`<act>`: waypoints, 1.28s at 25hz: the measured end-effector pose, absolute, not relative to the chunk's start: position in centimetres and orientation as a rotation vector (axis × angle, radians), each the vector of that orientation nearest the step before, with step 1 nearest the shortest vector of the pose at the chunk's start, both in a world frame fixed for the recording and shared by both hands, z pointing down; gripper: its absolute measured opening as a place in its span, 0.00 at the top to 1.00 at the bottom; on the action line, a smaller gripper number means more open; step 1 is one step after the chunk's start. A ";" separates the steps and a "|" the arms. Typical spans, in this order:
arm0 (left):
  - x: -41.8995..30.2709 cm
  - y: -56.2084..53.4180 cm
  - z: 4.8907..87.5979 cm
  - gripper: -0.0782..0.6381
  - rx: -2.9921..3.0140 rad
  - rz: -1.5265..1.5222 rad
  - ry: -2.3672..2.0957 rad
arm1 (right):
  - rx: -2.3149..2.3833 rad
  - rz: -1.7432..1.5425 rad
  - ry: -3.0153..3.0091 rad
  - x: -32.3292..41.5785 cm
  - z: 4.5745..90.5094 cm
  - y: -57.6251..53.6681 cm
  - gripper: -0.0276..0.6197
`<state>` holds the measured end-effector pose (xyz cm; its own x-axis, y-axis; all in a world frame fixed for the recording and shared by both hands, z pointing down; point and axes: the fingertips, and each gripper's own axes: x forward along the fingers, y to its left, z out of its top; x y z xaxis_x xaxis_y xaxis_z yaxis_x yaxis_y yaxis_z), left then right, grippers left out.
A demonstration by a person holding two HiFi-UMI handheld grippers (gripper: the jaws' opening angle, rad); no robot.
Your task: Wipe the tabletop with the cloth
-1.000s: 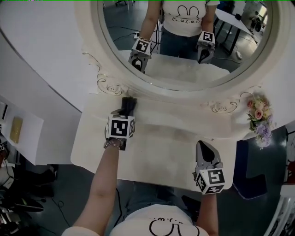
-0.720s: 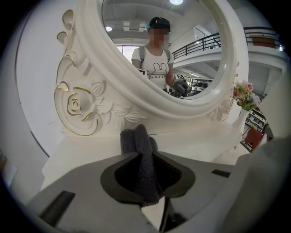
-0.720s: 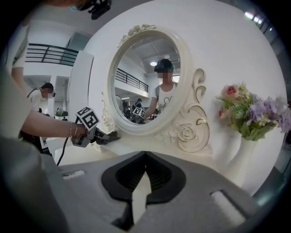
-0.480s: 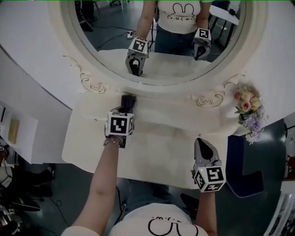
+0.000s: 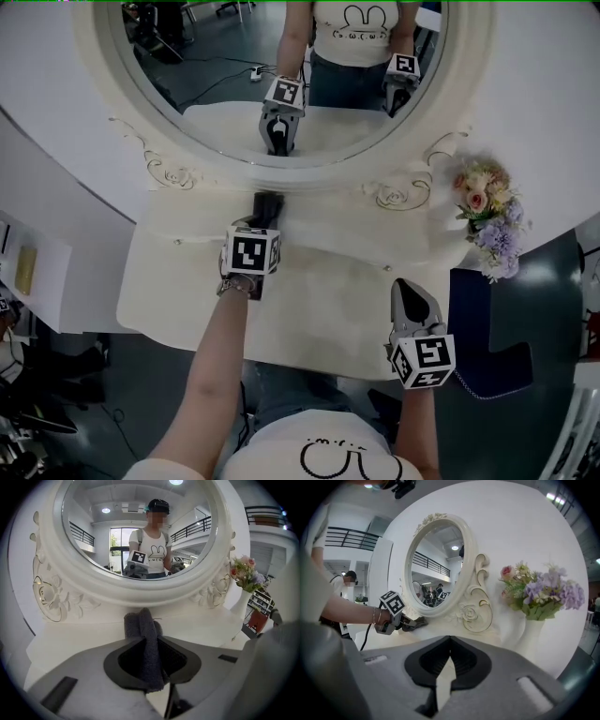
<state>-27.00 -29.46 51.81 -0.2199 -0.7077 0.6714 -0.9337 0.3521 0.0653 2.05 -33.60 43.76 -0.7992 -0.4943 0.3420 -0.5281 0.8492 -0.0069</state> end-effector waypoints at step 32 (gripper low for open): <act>-8.5 -40.8 52.0 0.78 1.569 0.541 -1.880 | 0.995 0.306 -2.635 16.2 45.4 -37.4 0.96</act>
<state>-8.46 -40.85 51.95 -0.0989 -0.7195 0.6875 -0.9748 0.2090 0.0785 16.23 -37.43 45.36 -0.7122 -0.6050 0.3561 -0.6705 0.7365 -0.0899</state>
